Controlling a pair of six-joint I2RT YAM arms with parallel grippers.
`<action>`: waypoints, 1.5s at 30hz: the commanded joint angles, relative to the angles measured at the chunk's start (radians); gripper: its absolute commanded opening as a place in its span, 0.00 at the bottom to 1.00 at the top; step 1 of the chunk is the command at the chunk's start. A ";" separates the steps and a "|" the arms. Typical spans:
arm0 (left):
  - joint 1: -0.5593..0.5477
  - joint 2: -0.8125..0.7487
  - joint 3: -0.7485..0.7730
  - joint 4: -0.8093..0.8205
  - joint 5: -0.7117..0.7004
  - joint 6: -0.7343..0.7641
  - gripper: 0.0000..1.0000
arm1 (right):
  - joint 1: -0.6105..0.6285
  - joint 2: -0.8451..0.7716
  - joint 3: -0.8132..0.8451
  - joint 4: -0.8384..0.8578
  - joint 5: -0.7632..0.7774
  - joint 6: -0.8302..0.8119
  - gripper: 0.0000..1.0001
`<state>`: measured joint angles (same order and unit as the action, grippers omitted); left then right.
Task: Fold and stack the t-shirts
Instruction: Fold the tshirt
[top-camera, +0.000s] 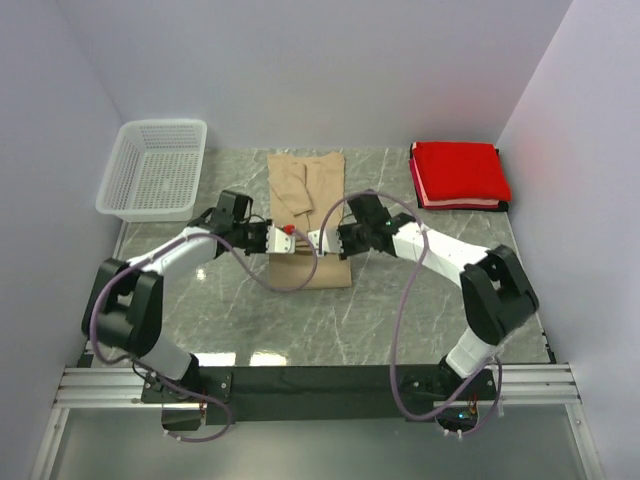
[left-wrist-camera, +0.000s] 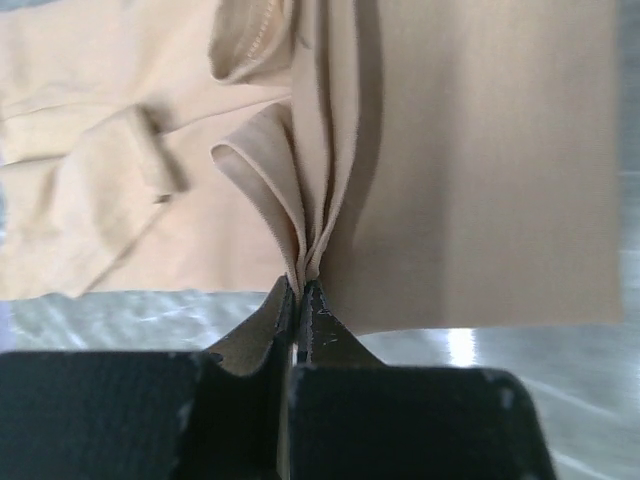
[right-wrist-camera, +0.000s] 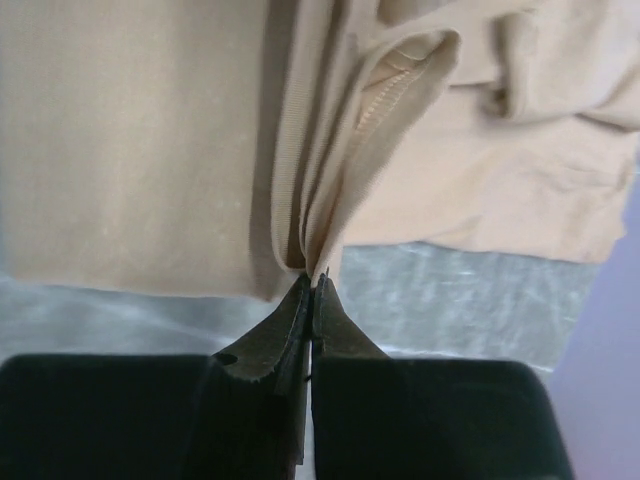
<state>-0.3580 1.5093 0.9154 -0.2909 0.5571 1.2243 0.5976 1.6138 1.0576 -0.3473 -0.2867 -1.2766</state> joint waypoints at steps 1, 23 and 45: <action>0.040 0.087 0.112 0.045 0.058 0.060 0.01 | -0.056 0.083 0.131 -0.012 -0.060 -0.089 0.00; 0.122 0.134 0.249 -0.053 0.121 -0.066 0.51 | -0.128 0.094 0.240 -0.154 -0.114 -0.014 0.61; -0.078 0.001 -0.185 0.105 -0.014 -0.172 0.46 | 0.056 0.084 -0.114 0.062 -0.005 0.089 0.46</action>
<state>-0.4286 1.4792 0.7124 -0.2161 0.5770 1.0557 0.6502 1.6768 0.9409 -0.3340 -0.3187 -1.1980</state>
